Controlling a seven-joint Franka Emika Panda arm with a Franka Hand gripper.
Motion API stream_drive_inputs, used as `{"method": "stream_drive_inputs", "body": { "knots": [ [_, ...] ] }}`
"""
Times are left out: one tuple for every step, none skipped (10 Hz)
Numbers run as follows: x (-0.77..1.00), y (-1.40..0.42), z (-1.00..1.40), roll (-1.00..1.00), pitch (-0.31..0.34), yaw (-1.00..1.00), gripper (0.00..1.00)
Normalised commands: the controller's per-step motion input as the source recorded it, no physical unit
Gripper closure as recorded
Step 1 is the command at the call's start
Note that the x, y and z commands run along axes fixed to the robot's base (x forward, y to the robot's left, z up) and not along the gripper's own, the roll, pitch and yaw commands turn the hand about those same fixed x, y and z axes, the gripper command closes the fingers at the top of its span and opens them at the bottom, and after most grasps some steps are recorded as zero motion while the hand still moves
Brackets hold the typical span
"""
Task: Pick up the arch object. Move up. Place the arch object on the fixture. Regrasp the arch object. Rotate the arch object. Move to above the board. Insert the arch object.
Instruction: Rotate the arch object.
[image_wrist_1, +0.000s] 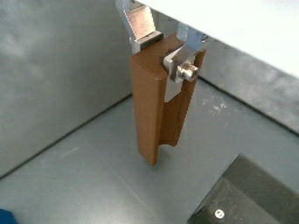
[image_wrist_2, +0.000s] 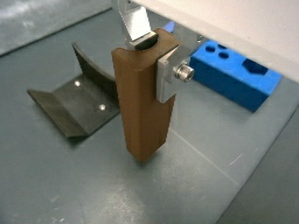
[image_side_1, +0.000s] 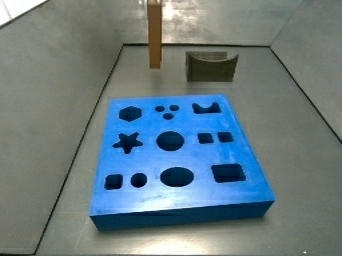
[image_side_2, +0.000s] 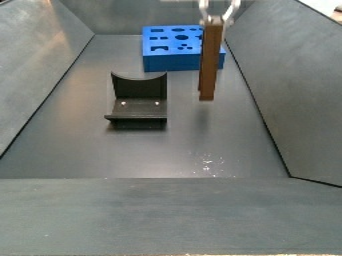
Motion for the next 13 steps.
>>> {"method": "stream_drive_inputs", "body": {
  "knots": [
    [0.02, 0.01, -0.72, -0.13, -0.063, -0.03, 1.00],
    [0.02, 0.01, -0.56, -0.13, -0.063, -0.03, 1.00],
    [0.02, 0.01, -0.34, -0.14, -0.060, -0.02, 1.00],
    [0.02, 0.01, -0.24, -0.14, -0.062, -0.02, 1.00],
    [0.00, 0.01, -0.22, -0.14, -0.049, -0.02, 1.00],
    [0.00, 0.01, -0.23, -0.14, -0.046, -0.02, 1.00],
    [0.00, 0.01, -0.23, -0.14, -0.047, -0.02, 1.00],
    [0.00, 0.01, -0.22, -0.14, -0.048, -0.02, 1.00],
    [0.00, 0.01, -0.22, -0.14, -0.048, -0.02, 1.00],
    [0.00, 0.01, -0.22, -0.14, -0.048, -0.02, 1.00],
    [0.00, 0.01, -0.22, -0.14, -0.049, -0.02, 1.00],
    [0.00, 0.01, -0.22, -0.14, -0.048, -0.02, 1.00],
    [0.00, 0.00, 0.00, -0.14, -0.048, -0.02, 0.00]
  ]
}}
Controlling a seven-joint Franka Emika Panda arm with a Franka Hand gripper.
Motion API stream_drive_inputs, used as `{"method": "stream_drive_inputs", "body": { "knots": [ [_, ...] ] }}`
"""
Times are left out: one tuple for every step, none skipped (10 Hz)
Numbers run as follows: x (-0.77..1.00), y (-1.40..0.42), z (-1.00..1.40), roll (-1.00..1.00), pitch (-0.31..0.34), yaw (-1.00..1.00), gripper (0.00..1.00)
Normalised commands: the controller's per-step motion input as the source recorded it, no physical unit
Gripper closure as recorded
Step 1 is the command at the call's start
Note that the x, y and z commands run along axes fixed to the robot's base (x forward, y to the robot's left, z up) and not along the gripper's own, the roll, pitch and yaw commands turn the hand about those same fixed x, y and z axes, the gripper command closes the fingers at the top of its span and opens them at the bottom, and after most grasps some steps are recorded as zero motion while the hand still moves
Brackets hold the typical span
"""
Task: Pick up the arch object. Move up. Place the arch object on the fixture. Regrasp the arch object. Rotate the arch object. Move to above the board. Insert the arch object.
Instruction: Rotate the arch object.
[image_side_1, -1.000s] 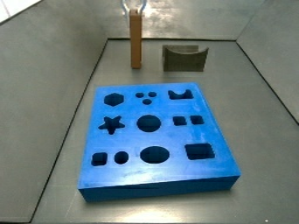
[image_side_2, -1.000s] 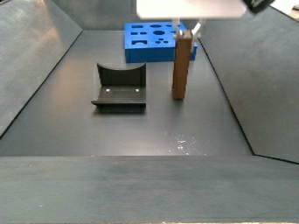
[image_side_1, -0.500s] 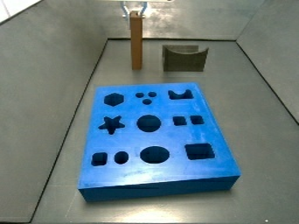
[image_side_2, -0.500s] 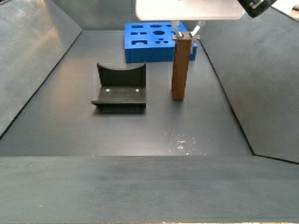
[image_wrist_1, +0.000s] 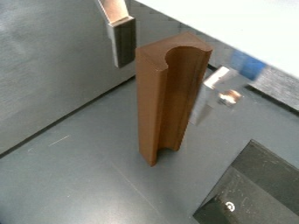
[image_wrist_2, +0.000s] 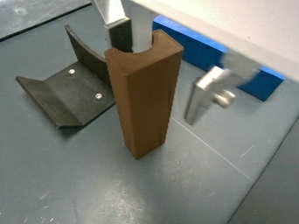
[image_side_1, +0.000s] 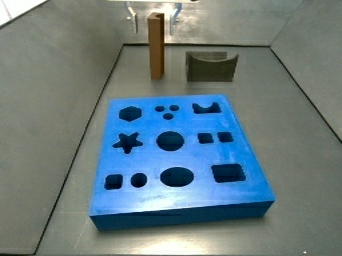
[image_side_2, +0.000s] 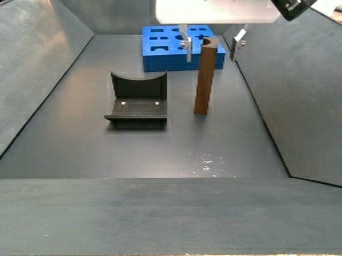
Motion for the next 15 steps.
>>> {"method": "stream_drive_inputs", "body": {
  "knots": [
    [0.00, 0.00, 1.00, -0.14, -0.044, -0.02, 0.00],
    [-0.01, 0.00, 1.00, -0.14, -0.033, -0.02, 0.00],
    [-0.03, 0.00, 0.94, -0.14, 0.008, -0.02, 0.00],
    [-0.02, 0.01, 0.78, -0.14, 0.021, -0.02, 0.00],
    [-0.01, 0.01, 0.53, -0.13, 0.039, -0.03, 0.00],
    [0.00, 0.01, 0.41, -0.13, 0.050, -0.03, 0.00],
    [0.00, 0.00, 0.00, -0.02, 0.011, -1.00, 0.00],
    [0.02, 0.00, -0.13, -0.02, 0.011, -1.00, 0.00],
    [0.03, 0.00, -0.09, -0.02, 0.009, -1.00, 0.00],
    [0.03, 0.00, -0.06, -0.02, 0.008, -1.00, 0.00],
    [0.03, 0.01, -0.05, -0.02, 0.008, -1.00, 0.00],
    [0.03, 0.01, -0.05, -0.02, 0.008, -1.00, 0.00],
    [0.03, 0.01, -0.04, -0.02, 0.008, -1.00, 0.00],
    [0.03, 0.01, -0.04, -0.03, 0.008, -1.00, 0.00],
    [0.03, 0.01, -0.04, -0.03, 0.009, -1.00, 0.00]
  ]
}}
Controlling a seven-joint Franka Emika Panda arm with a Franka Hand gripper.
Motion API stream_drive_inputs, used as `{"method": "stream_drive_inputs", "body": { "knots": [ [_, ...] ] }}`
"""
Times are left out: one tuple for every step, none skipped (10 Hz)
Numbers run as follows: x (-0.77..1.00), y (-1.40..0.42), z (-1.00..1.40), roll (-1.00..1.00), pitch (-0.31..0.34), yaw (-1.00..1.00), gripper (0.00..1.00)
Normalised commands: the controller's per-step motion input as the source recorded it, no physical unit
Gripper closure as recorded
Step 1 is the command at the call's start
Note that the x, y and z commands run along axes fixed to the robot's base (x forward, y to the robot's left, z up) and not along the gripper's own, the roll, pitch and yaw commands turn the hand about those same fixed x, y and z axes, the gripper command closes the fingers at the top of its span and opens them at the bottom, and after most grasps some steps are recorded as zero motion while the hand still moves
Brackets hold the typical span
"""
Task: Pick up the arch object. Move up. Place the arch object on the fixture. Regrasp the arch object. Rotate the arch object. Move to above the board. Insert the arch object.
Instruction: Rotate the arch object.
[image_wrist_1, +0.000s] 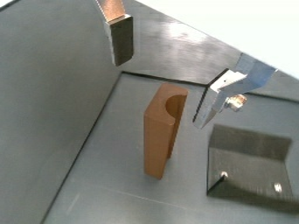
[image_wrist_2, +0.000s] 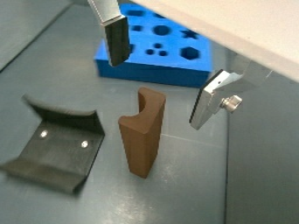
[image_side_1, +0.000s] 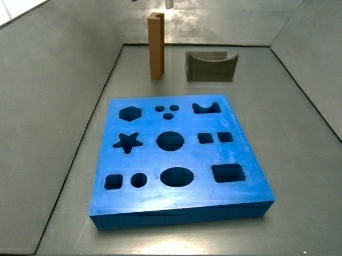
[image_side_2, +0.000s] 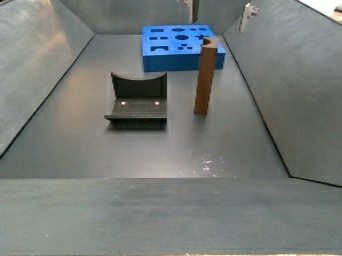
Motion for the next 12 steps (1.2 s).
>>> {"method": "stream_drive_inputs", "body": {
  "knots": [
    [0.03, 0.01, -0.04, -0.03, 0.009, -1.00, 0.00],
    [0.03, 0.01, -0.04, -0.03, 0.010, -1.00, 0.00],
    [0.03, 0.01, -0.04, -0.03, 0.010, -1.00, 0.00],
    [0.03, 0.01, -0.04, -0.04, 0.011, -1.00, 0.00],
    [0.03, 0.01, -0.04, -0.04, 0.012, -1.00, 0.00],
    [0.03, 0.01, -0.04, -0.05, 0.014, -1.00, 0.00],
    [0.03, 0.01, -0.04, -0.05, 0.015, -1.00, 0.00],
    [0.03, 0.01, -0.03, -0.05, 0.016, -1.00, 0.00],
    [0.03, 0.01, -0.03, -0.07, 0.020, -1.00, 0.00],
    [0.03, 0.01, -0.03, -0.07, 0.021, -1.00, 0.00],
    [0.03, 0.01, -0.03, -0.09, 0.027, -1.00, 0.00],
    [0.03, 0.01, -0.03, -0.11, 0.030, -1.00, 0.00]
  ]
}}
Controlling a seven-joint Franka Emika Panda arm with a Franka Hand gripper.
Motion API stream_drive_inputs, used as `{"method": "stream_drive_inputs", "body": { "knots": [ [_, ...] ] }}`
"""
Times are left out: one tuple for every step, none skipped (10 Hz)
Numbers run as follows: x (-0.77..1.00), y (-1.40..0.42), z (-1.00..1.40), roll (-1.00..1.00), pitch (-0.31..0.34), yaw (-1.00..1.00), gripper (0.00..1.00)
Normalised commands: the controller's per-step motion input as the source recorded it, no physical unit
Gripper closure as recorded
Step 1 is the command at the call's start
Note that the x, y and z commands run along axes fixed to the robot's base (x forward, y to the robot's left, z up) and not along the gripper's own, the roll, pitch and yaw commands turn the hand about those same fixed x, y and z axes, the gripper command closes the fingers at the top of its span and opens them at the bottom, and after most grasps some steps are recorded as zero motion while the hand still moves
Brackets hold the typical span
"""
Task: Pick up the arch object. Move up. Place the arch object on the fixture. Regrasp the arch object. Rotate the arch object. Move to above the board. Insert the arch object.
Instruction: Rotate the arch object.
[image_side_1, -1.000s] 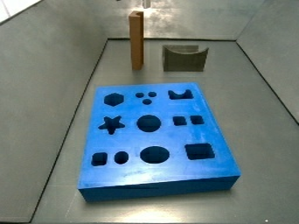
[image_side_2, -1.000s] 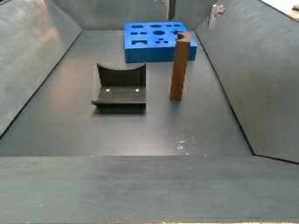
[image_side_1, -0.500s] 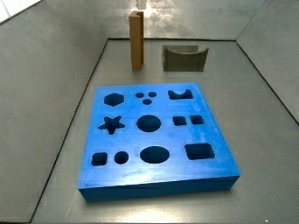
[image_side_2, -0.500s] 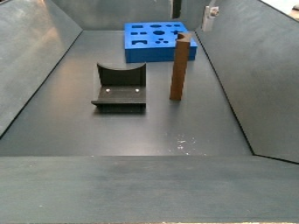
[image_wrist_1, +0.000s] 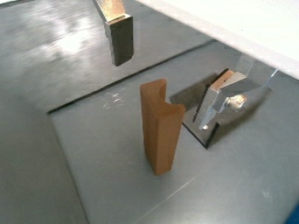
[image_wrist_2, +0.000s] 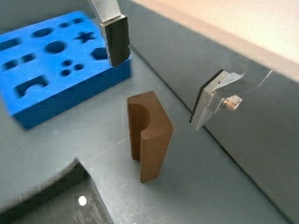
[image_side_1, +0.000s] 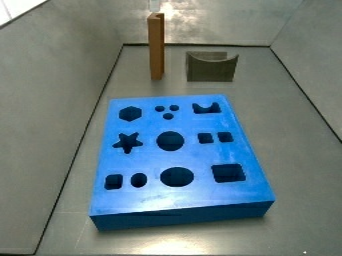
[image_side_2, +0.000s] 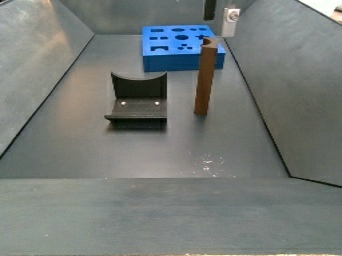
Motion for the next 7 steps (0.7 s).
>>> {"method": "stream_drive_inputs", "body": {
  "knots": [
    [0.03, 0.01, -0.03, -0.12, 0.034, -0.71, 0.00],
    [0.03, 0.01, -0.03, -0.12, 0.034, -0.54, 0.00],
    [0.04, 0.01, -0.03, -0.12, 0.033, -0.31, 0.00],
    [0.00, 0.00, -1.00, -0.12, 0.032, -0.17, 0.00],
    [0.02, 0.00, -1.00, -0.12, 0.010, -0.12, 0.00],
    [0.03, 0.00, -1.00, -0.12, -0.015, -0.08, 0.00],
    [0.02, 0.00, -0.93, -0.12, -0.031, -0.07, 0.00]
  ]
}}
